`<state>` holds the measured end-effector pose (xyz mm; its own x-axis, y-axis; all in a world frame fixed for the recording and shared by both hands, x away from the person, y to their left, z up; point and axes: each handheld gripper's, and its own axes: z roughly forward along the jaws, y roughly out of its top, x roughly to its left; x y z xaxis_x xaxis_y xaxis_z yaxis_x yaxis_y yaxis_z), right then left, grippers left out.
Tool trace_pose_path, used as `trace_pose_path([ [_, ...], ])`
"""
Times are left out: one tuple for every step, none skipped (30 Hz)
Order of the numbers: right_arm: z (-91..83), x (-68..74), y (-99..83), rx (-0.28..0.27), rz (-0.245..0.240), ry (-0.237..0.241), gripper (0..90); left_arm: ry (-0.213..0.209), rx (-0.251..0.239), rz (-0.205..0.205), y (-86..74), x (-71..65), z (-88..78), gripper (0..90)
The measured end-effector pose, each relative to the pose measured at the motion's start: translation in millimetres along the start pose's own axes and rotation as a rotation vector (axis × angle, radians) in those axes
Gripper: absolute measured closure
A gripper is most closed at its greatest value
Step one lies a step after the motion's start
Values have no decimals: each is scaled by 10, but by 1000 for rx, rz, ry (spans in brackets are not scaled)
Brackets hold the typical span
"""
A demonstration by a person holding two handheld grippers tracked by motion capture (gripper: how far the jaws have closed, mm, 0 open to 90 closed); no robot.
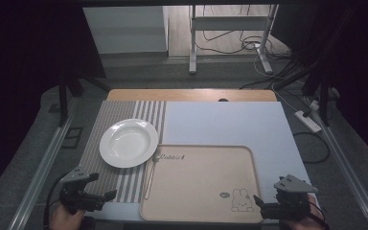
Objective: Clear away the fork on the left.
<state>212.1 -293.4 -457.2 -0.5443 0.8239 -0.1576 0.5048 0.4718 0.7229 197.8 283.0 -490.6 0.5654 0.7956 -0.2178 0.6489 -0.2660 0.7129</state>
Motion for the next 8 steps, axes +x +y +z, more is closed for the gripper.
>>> trace_pose_path([
  [0, -1, 0, 0, 3, -1, 0, 0, -1, -2, -8, -3, -9, 0],
  [0, -3, 1, 0, 2, -1, 0, 0, -2, -3, -15, -5, -17, 0],
  [2, -1, 0, 0, 4, -1, 0, -2, -5, -4, -21, -4, -24, 0],
  [2, 0, 1, 3, 1, 0, 0, -6, -8, -5, -25, -1, -30, 0],
  [3, 2, 2, 5, -2, 1, 0, -10, -12, -6, -28, 2, -34, 0],
  [6, 4, 2, 6, -8, 1, 0, -12, -14, -8, -28, 6, -36, 0],
  [7, 7, 2, 6, -12, 1, 0, -14, -15, -9, -27, 10, -35, 0],
  [8, 9, 1, 9, -15, 2, 0, -17, -14, -10, -24, 12, -32, 0],
])
